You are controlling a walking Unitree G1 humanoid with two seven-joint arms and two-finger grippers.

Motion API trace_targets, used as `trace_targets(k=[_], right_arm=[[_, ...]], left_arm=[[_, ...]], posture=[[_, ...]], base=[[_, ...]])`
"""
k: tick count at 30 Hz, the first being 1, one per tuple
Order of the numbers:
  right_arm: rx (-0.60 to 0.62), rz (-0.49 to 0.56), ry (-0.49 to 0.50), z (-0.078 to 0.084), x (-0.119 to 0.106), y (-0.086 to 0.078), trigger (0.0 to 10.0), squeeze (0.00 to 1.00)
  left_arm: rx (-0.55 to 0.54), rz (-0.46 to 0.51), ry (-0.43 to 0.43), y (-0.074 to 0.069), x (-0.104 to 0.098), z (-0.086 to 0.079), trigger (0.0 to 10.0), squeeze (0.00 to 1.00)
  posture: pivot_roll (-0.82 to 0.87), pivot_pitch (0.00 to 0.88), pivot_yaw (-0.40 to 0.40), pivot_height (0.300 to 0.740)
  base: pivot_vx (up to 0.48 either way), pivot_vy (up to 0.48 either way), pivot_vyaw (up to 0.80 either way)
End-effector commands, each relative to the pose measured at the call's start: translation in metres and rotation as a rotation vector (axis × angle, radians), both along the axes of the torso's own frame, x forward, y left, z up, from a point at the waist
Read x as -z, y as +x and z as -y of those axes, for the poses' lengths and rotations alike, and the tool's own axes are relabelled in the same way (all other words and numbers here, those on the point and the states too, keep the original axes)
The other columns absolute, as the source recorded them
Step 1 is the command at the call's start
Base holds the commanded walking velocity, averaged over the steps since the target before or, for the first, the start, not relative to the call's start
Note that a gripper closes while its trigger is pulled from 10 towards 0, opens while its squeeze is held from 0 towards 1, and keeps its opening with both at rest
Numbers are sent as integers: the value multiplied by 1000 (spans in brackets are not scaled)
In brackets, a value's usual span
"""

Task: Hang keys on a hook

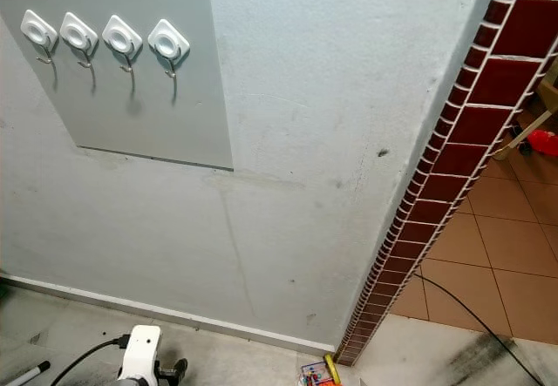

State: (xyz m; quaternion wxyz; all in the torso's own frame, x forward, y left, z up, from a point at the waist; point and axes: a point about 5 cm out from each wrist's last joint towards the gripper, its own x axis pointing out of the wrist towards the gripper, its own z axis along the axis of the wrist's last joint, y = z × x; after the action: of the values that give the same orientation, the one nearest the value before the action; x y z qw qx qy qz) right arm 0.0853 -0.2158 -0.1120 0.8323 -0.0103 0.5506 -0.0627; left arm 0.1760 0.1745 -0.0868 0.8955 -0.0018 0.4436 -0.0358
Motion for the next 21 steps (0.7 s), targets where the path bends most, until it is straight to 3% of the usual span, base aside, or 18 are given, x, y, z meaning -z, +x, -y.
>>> trace_targets(k=[1,7,14,21], right_arm=[[-101,233,62,-22,-24,83,10000,0],[-127,232,70,-28,-24,85,10000,0],[-154,224,55,-26,-25,88,10000,0],[-192,202,33,-22,-24,85,10000,0]], left_arm=[[115,15,112,24,-13,-15,10000,0],[77,8,110,26,-13,-19,10000,0],[26,0,48,23,-12,-16,10000,0],[25,-23,55,12,-6,-16,10000,0]], posture=[[-61,0,36,740],[-68,0,38,740],[-58,0,29,740],[-54,0,25,740]], base=[[0,0,0],[0,0,0],[0,0,0],[0,0,0]])
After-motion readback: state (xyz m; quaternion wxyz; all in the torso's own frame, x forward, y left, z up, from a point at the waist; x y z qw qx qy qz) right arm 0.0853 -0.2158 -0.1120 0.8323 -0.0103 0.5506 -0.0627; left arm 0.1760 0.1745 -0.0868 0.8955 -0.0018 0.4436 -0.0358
